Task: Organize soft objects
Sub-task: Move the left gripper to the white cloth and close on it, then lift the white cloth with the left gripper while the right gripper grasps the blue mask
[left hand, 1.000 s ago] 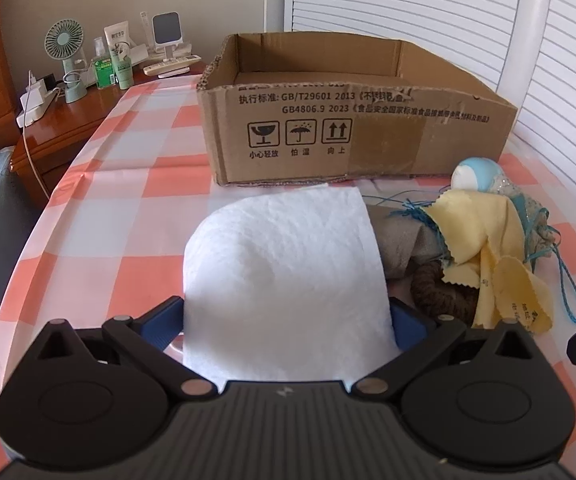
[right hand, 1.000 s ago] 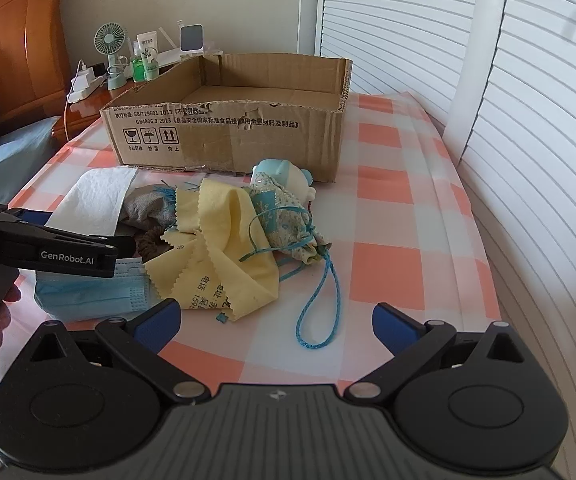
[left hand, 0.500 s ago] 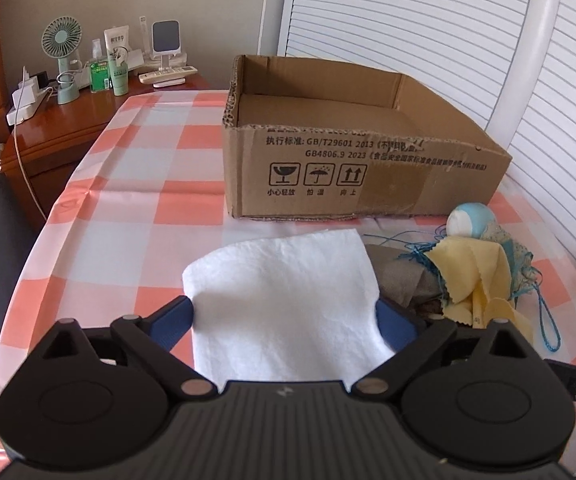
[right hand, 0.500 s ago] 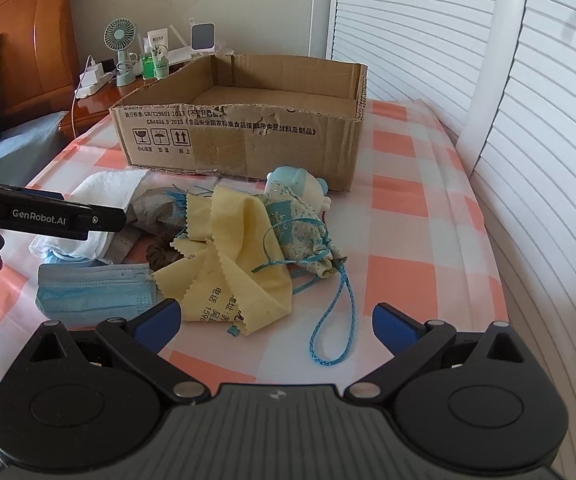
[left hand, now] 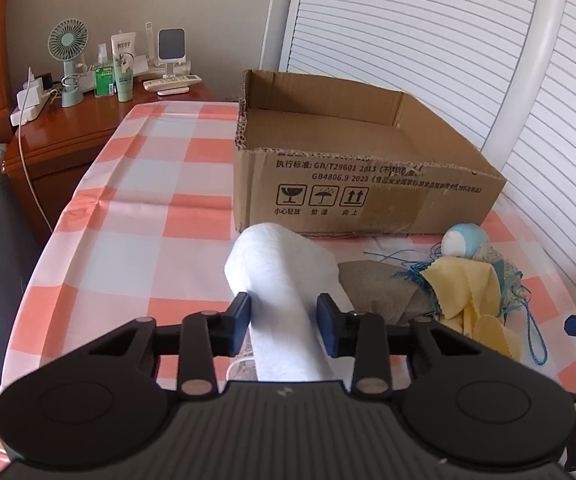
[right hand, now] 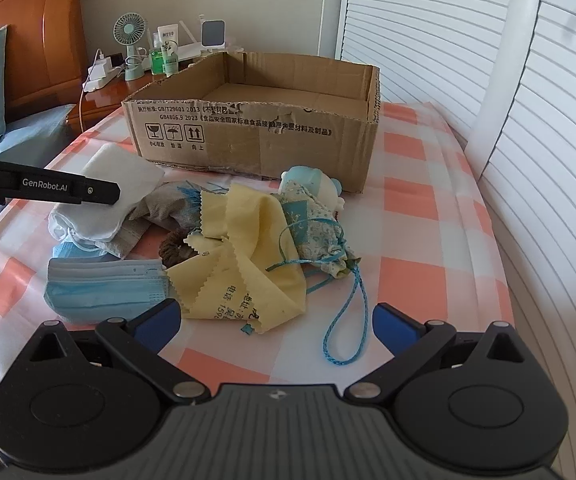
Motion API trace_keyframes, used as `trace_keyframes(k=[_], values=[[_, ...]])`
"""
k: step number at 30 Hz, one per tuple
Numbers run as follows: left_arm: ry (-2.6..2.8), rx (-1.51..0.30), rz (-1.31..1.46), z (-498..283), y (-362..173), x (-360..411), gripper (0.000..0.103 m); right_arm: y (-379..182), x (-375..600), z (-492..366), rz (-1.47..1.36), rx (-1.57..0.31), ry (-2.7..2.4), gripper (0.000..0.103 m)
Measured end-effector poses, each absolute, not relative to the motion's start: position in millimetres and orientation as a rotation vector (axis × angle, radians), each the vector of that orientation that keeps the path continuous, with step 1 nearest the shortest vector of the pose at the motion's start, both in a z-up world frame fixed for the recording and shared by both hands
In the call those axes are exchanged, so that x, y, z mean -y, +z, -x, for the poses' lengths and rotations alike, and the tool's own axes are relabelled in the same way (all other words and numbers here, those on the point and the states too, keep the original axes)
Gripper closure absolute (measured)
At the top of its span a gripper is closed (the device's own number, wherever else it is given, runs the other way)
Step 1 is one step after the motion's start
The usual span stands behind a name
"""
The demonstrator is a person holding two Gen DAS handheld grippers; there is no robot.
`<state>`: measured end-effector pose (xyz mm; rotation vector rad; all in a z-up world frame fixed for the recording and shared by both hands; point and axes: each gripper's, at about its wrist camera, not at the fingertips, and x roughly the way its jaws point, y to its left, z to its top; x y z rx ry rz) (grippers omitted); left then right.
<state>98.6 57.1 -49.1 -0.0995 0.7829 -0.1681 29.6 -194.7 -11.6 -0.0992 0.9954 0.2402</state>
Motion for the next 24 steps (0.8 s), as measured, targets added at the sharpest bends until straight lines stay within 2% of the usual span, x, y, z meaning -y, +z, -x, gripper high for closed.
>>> trace_keyframes(k=[3, 5, 11, 16, 20, 24], values=[[-0.162, -0.789, 0.073, -98.1, -48.9, -55.5, 0.087, -10.8, 193.6, -28.8, 0.101, -0.992, 0.245, 0.000], [-0.159, -0.778, 0.059, -96.2, -46.6, -54.9, 0.091, -10.2, 193.1, -28.0, 0.104, -0.988, 0.248, 0.000], [-0.160, -0.731, 0.036, -88.9, -29.3, -54.7, 0.094, -9.7, 193.0, -25.4, 0.109, -0.975, 0.274, 0.001], [-0.163, -0.699, 0.031, -84.0, -15.3, -56.5, 0.094, -9.5, 190.9, -25.2, 0.114, -0.952, 0.309, 0.017], [-0.165, -0.696, 0.035, -82.9, -12.7, -56.3, 0.094, -13.6, 182.2, -26.2, 0.158, -0.942, 0.338, 0.025], [-0.166, -0.695, 0.029, -81.6, -11.1, -56.0, 0.094, -14.2, 173.2, -25.4, 0.177, -0.946, 0.396, 0.027]])
